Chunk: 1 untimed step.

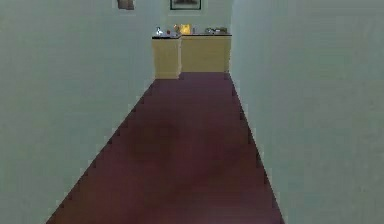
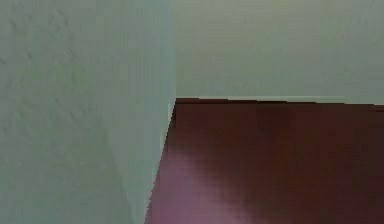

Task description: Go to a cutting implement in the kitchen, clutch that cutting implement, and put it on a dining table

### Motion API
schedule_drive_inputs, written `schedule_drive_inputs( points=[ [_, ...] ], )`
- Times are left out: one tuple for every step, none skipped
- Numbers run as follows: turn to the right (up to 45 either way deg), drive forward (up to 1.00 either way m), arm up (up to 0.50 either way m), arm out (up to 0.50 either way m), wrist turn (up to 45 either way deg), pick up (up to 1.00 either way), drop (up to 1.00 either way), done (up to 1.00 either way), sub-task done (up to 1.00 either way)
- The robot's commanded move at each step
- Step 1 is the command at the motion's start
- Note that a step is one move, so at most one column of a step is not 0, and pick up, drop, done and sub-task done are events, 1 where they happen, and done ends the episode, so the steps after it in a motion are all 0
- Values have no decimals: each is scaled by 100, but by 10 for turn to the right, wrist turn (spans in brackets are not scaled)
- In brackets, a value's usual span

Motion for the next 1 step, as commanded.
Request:
schedule_drive_inputs(
  points=[
    [0, 100, 0, 0, 0, 0, 0, 0, 0]
  ],
)
